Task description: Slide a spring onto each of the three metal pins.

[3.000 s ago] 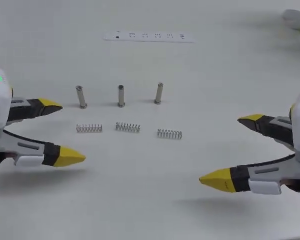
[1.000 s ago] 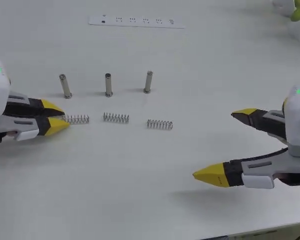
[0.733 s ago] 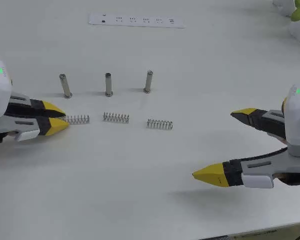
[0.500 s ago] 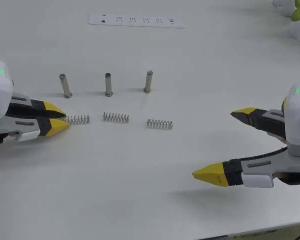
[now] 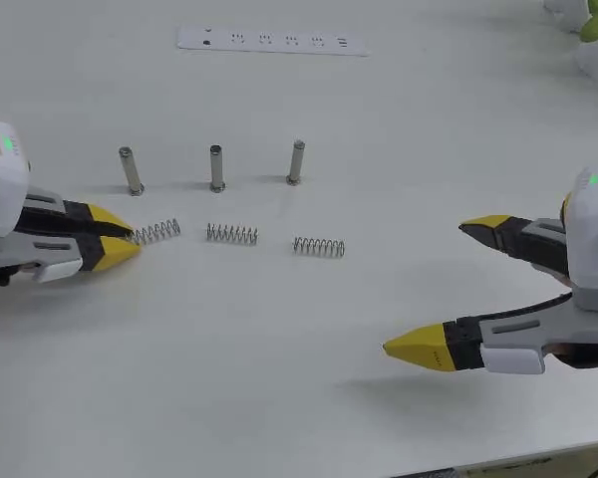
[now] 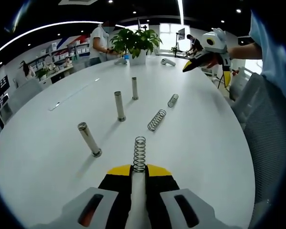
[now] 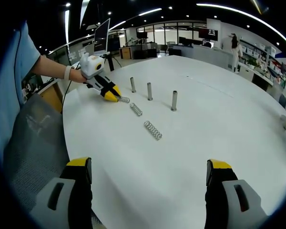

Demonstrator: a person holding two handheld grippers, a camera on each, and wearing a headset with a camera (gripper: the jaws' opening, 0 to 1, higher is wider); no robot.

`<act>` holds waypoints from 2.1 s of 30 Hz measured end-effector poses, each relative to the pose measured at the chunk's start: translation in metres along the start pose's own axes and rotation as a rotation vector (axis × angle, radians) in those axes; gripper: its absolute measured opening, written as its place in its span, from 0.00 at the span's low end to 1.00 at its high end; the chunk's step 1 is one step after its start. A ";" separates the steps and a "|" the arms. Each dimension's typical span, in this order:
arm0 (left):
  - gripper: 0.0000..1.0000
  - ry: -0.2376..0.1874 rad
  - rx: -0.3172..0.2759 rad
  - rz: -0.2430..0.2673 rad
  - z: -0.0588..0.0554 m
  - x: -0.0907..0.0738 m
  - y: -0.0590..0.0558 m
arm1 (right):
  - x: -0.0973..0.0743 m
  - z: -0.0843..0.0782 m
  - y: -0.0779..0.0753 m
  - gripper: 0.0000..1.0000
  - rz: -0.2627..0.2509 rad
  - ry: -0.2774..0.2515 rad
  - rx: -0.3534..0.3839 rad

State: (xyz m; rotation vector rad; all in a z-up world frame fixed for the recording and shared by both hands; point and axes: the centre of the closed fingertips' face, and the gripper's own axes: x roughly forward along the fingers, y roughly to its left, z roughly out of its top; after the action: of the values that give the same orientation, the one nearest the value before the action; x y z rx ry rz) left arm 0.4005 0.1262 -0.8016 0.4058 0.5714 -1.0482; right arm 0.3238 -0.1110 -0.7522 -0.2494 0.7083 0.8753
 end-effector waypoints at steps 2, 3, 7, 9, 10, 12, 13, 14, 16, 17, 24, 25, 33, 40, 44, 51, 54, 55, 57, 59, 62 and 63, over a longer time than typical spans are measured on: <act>0.02 0.001 -0.003 0.000 0.000 0.000 0.000 | 0.000 0.000 0.000 0.99 0.002 -0.001 0.000; 0.02 0.000 0.000 0.000 0.000 0.000 0.000 | 0.001 0.000 0.001 0.99 0.002 -0.001 -0.001; 0.02 -0.005 0.000 0.004 0.002 0.000 0.001 | 0.001 0.001 0.000 0.99 0.003 -0.001 -0.001; 0.02 -0.007 -0.003 0.002 0.003 0.000 0.001 | 0.001 0.001 0.000 0.99 0.003 -0.001 -0.003; 0.02 -0.012 -0.007 0.002 0.004 -0.001 0.000 | 0.001 0.001 0.001 0.99 0.004 -0.001 -0.001; 0.02 -0.012 -0.005 0.005 0.004 -0.002 0.001 | 0.002 0.001 0.001 0.99 0.003 0.000 -0.003; 0.02 -0.017 -0.007 0.003 0.005 -0.002 0.001 | 0.002 0.001 0.001 0.99 0.004 0.000 -0.003; 0.02 -0.017 -0.007 0.004 0.005 -0.003 0.001 | 0.002 0.001 0.001 0.99 0.006 -0.001 -0.003; 0.02 -0.025 -0.010 0.002 0.008 -0.004 0.000 | 0.002 0.001 0.001 0.99 0.006 -0.001 -0.005; 0.02 -0.030 -0.008 0.000 0.010 -0.006 -0.002 | 0.002 0.002 0.001 0.99 0.007 -0.001 -0.006; 0.02 -0.062 0.007 -0.023 0.024 -0.010 -0.017 | 0.003 0.005 0.003 0.99 0.014 -0.006 -0.015; 0.02 -0.066 0.007 -0.027 0.026 -0.010 -0.019 | 0.004 0.006 0.003 0.99 0.015 -0.005 -0.018; 0.02 -0.094 0.022 -0.061 0.040 -0.012 -0.039 | 0.002 0.015 0.005 0.99 0.019 -0.022 -0.035; 0.02 -0.117 0.043 -0.097 0.052 -0.013 -0.061 | 0.001 0.023 0.011 0.97 0.032 -0.033 -0.061; 0.02 -0.133 0.055 -0.114 0.059 -0.014 -0.073 | 0.001 0.027 0.016 0.97 0.043 -0.038 -0.075; 0.02 -0.166 0.056 -0.133 0.071 -0.014 -0.089 | 0.001 0.034 0.024 0.93 0.068 -0.043 -0.108; 0.02 -0.180 0.042 -0.134 0.075 -0.014 -0.094 | 0.001 0.036 0.029 0.90 0.083 -0.042 -0.121; 0.02 -0.182 0.042 -0.134 0.075 -0.013 -0.095 | 0.001 0.036 0.030 0.89 0.089 -0.041 -0.124; 0.02 -0.191 0.041 -0.138 0.078 -0.013 -0.100 | 0.002 0.037 0.034 0.87 0.104 -0.040 -0.131; 0.02 -0.196 0.043 -0.143 0.081 -0.012 -0.105 | 0.003 0.038 0.039 0.83 0.124 -0.035 -0.141; 0.02 -0.207 0.046 -0.154 0.084 -0.011 -0.112 | 0.004 0.040 0.044 0.79 0.144 -0.030 -0.152; 0.02 -0.207 0.049 -0.156 0.084 -0.012 -0.114 | 0.004 0.040 0.045 0.77 0.151 -0.029 -0.156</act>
State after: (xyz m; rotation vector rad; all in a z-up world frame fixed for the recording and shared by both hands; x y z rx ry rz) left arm 0.3150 0.0355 -0.7334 0.2940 0.3974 -1.2393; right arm 0.3094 -0.0612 -0.7214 -0.3247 0.6386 1.0780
